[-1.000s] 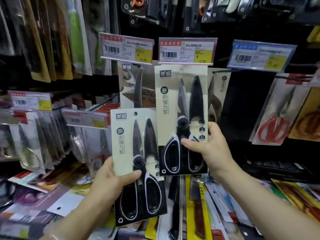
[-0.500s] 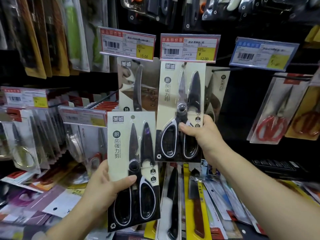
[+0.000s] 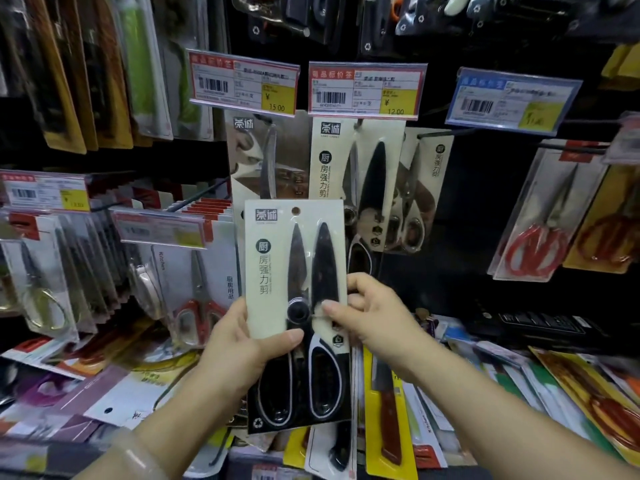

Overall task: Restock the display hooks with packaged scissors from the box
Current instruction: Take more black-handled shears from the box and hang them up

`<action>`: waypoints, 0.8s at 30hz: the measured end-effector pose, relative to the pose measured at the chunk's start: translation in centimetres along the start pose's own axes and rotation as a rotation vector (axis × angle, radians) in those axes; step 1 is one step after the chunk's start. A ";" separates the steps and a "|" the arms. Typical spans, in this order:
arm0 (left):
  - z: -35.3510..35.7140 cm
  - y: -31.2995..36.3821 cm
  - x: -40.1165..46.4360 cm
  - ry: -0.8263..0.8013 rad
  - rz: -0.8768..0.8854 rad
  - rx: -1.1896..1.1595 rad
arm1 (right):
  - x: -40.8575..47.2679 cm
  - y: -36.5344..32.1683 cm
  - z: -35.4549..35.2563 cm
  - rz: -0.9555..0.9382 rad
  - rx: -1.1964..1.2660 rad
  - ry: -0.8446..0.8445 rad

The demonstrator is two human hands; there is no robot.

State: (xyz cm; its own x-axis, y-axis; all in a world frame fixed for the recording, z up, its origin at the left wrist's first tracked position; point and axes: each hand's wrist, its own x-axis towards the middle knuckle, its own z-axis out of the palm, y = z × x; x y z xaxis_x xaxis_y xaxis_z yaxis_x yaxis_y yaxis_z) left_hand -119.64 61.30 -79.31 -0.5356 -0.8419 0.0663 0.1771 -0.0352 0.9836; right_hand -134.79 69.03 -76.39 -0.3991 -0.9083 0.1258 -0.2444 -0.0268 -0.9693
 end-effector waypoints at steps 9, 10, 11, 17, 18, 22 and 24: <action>4.4 4.0 1.9 0.026 0.160 0.223 | 1.1 -2.3 -3.8 -0.198 0.016 0.175; 5.0 4.5 2.3 0.036 0.179 0.231 | 1.3 -2.8 -4.1 -0.213 0.011 0.196; 5.4 4.9 2.8 0.044 0.197 0.241 | 1.5 -3.3 -4.5 -0.228 0.006 0.212; 6.5 6.4 4.9 0.060 0.235 0.259 | 2.9 -5.4 -5.5 -0.243 -0.020 0.248; 6.5 6.4 5.1 0.060 0.229 0.247 | 3.1 -5.5 -5.5 -0.231 -0.031 0.257; 6.4 5.9 5.7 0.046 0.203 0.213 | 3.7 -5.3 -5.3 -0.167 0.001 0.283; 6.5 5.8 6.1 0.060 0.212 0.244 | 4.1 -5.2 -5.1 -0.146 -0.020 0.305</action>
State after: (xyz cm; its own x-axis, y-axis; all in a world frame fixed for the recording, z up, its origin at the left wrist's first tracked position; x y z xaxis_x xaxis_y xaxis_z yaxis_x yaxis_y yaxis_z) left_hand -127.24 59.48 -72.13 -0.4568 -0.8472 0.2712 0.0725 0.2684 0.9606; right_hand -139.60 67.59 -69.74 -0.6037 -0.7287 0.3233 -0.3349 -0.1362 -0.9324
